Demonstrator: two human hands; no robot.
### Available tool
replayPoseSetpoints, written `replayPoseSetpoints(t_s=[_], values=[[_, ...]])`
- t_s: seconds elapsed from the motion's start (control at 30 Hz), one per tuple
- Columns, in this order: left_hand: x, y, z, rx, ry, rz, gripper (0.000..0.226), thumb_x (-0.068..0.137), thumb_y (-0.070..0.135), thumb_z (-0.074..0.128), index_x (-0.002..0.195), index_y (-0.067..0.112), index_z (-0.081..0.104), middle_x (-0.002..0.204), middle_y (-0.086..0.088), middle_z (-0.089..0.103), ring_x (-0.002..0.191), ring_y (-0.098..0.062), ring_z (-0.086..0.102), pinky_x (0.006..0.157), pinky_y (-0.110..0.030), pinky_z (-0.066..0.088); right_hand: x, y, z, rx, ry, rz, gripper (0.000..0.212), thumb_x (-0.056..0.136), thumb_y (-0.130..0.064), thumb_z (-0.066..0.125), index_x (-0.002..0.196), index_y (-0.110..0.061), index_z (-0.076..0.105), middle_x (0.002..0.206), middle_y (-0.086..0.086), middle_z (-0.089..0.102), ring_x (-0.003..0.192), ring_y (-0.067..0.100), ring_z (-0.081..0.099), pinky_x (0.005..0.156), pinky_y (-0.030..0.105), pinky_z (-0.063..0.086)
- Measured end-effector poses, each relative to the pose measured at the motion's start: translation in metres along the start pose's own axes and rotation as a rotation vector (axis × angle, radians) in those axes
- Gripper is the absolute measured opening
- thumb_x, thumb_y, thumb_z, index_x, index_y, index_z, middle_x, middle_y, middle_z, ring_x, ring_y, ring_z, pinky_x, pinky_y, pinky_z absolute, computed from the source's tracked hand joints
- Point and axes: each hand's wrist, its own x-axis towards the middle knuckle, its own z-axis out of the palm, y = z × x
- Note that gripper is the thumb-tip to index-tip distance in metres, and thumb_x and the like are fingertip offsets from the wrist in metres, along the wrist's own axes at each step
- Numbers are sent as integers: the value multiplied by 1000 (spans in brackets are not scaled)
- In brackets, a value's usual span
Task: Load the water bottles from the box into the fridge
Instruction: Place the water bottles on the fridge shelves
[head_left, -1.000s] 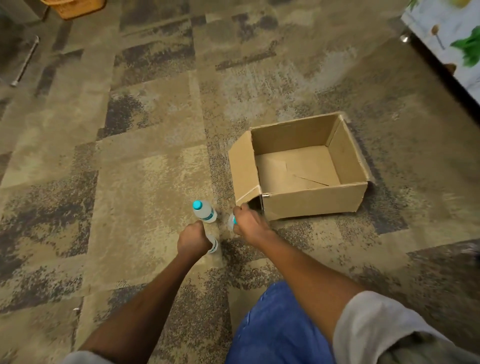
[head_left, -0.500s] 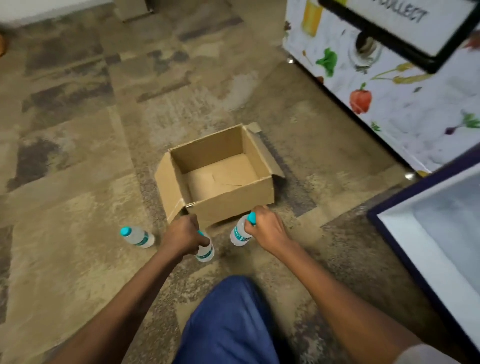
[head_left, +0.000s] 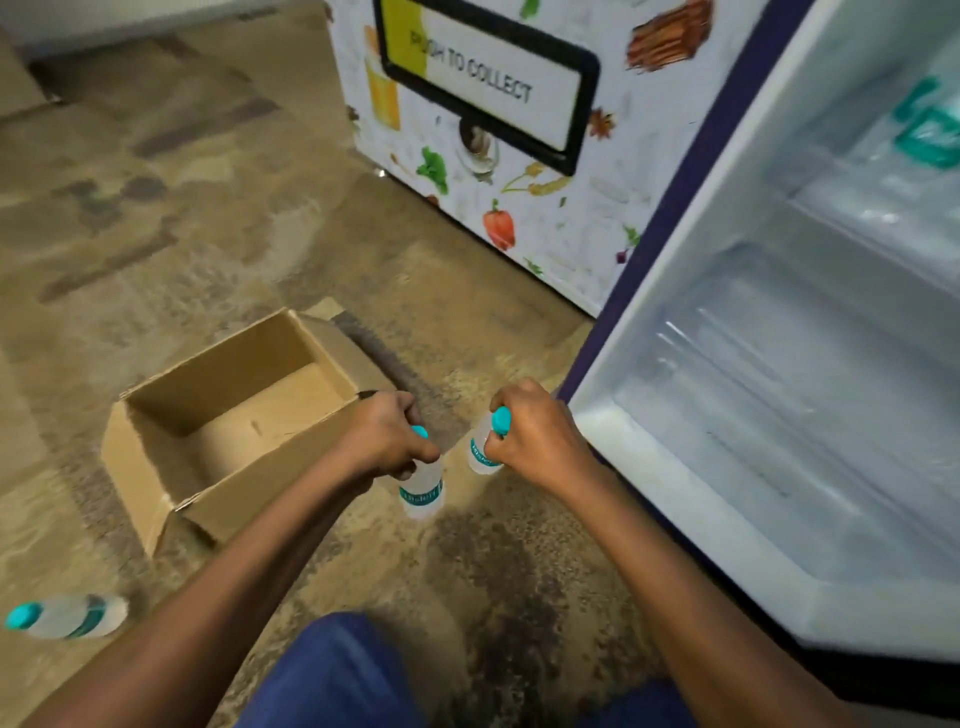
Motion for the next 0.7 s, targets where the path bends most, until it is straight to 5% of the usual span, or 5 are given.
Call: replayPoseSetpoints(t_s=[0.27, 0.43, 0.7], values=[[-10, 103, 27, 118, -127, 161, 24, 72, 4, 76, 77, 9, 53, 66, -7, 62, 48, -14, 59, 40, -23, 48, -38, 35, -84, 76, 212, 167, 34, 71, -26, 72, 103, -15, 67, 100, 3, 57, 91, 19, 58, 62, 19, 40], [-32, 156, 36, 106, -155, 287, 21, 72, 3, 75, 83, 5, 58, 75, -10, 63, 55, -15, 60, 44, -21, 48, -63, 36, -136, 83, 306, 216, 39, 74, -25, 76, 109, -12, 67, 107, 7, 62, 98, 21, 62, 76, 28, 54], [-74, 241, 41, 102, -135, 513, 23, 71, 8, 79, 83, 12, 59, 80, -6, 63, 66, -18, 65, 53, -24, 53, -95, 31, -214, 76, 431, 314, 38, 74, -30, 77, 106, -16, 63, 105, 4, 65, 92, 21, 64, 78, 29, 55]])
